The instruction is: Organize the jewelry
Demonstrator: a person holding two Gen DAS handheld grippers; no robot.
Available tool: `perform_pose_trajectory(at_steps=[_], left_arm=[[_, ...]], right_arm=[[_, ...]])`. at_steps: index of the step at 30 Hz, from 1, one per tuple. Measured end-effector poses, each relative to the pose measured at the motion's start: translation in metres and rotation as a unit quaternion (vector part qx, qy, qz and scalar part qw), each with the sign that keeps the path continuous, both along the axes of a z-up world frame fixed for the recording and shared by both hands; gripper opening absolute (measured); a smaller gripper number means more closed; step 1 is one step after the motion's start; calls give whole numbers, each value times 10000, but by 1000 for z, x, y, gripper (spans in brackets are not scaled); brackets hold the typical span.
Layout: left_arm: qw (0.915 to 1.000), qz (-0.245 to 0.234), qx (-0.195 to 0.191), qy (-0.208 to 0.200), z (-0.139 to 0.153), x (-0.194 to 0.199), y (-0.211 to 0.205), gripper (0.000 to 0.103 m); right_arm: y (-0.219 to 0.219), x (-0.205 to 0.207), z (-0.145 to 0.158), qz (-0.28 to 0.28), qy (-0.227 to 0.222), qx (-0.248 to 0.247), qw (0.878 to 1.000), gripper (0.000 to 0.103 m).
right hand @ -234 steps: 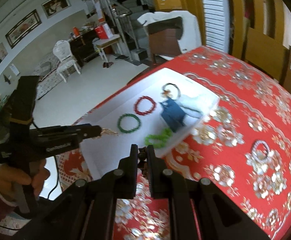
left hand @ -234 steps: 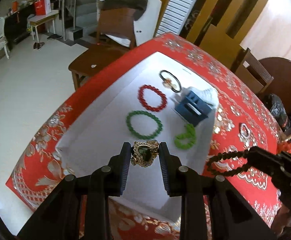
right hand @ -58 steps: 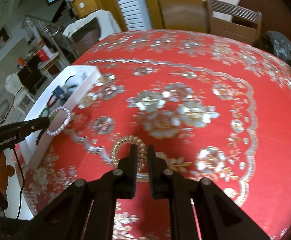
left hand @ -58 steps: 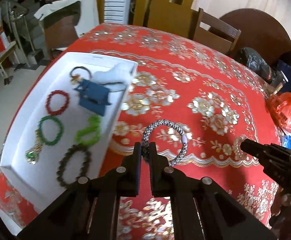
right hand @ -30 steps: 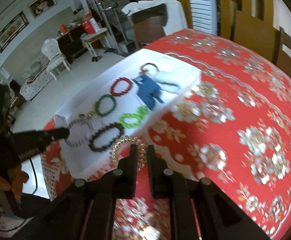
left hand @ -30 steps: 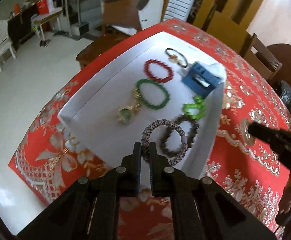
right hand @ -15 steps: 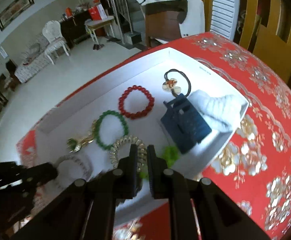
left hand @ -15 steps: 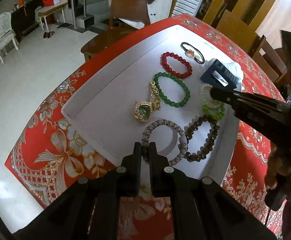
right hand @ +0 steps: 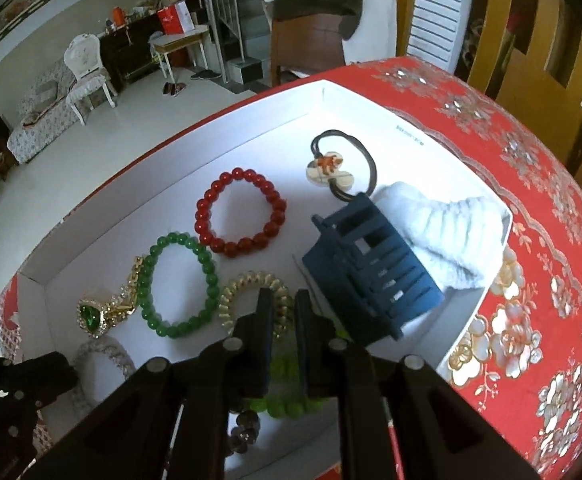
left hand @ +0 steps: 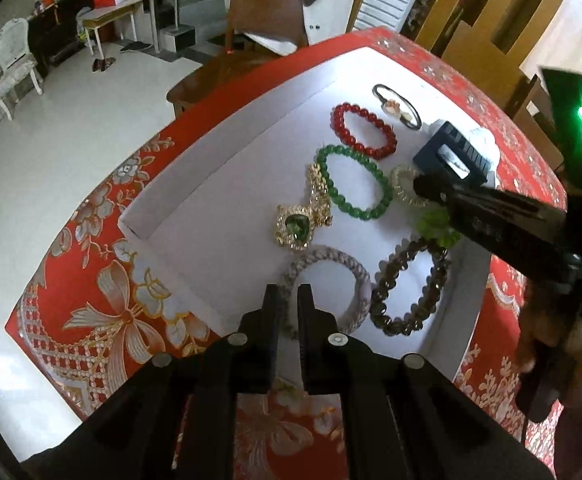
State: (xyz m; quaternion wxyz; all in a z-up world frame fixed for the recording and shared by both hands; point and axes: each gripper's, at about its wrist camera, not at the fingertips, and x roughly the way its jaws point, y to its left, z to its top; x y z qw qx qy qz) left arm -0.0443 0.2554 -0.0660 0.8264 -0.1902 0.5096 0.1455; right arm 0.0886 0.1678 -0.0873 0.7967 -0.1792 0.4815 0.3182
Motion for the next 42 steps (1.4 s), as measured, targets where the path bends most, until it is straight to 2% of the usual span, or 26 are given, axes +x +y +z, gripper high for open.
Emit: perform_pose_trajectory(at_steps=[1,4,5,11,15,18,23,26,31,35,42], left_arm=[[10000,20,33,-9,1,0,0,36],[9998,119,161,-53,6,-2,-1,54],[9997,141,173,-85,8,-3,-1,56],[9972,105,737,-102,34,-11,-19,56],[9956,10,886,-308,53,-16,-33,56],[9948,-12,903,-469,65,-22,-41,56],[9896,104,1417,-215,81,-25,-65,56],[9906,83,1316,-360,90,-31,-73,56],[9884,86,1430,-501,103,-41,-84,56],[9888,127,1387,-539,109,-44,-86,56],[9854,202,1587,-574,115,-51,-91,56]], right_arm=[[-3,0,2,-31,23,34,10000,28],[-19,-3,12,-127,93,283,9995,37],[-26,-6,17,-166,99,369,9991,38],[-68,-34,44,-334,-16,758,9966,53],[-99,-53,59,-588,-178,914,9939,65],[-116,-62,65,-693,-259,938,9928,66],[-132,-79,68,-774,-231,892,9927,67],[-138,-89,72,-725,-225,884,9932,69],[-145,-96,80,-721,-224,992,9922,77],[-147,-104,87,-625,-327,1036,9921,78],[-144,-111,99,-541,-473,1092,9914,83]])
